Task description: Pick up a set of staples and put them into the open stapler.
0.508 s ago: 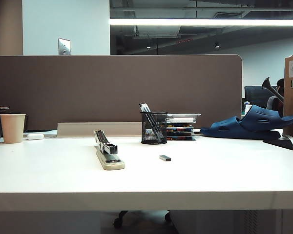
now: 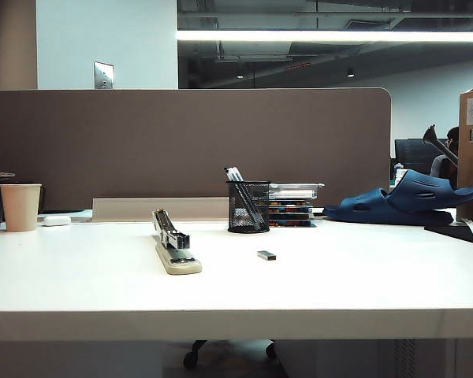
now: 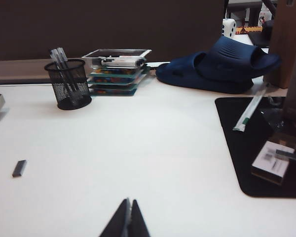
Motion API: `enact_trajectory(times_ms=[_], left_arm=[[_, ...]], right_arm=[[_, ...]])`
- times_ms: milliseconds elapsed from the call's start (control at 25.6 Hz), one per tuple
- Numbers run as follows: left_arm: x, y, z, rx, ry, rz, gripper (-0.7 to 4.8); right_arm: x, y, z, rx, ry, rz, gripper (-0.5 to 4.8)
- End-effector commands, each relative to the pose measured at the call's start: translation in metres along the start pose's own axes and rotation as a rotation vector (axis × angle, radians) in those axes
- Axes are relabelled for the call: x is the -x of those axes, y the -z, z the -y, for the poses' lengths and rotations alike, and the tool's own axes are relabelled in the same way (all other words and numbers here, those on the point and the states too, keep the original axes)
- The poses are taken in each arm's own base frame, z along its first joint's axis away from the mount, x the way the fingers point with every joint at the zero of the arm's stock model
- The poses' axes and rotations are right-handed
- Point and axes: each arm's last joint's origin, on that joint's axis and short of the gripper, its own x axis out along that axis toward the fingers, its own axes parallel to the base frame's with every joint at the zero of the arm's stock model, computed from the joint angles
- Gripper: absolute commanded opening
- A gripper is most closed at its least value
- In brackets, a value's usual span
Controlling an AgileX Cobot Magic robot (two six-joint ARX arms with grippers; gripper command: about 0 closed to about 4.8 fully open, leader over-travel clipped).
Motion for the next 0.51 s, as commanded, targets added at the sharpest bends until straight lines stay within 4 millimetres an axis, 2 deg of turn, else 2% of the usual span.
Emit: enact_trajectory(times_ms=[39,156,508], left_arm=[[0.000,-0.002,0.001,-0.003,0.027,0.018,-0.06],[0.000,-0.002,0.002,-0.003,0.057,0.018,-0.06],[0.001,-0.002,0.008,-0.005,0.281,0.020,-0.06]], right_arm=[[0.001,-0.005,-0.001,0.010,-0.027,0.050,-0.06],[0.002,-0.010,-0.002,0.012,-0.028,0.062,-0.06],[0.015,-0.047,-0.007,0.002,-0.028,0.039,-0.06]])
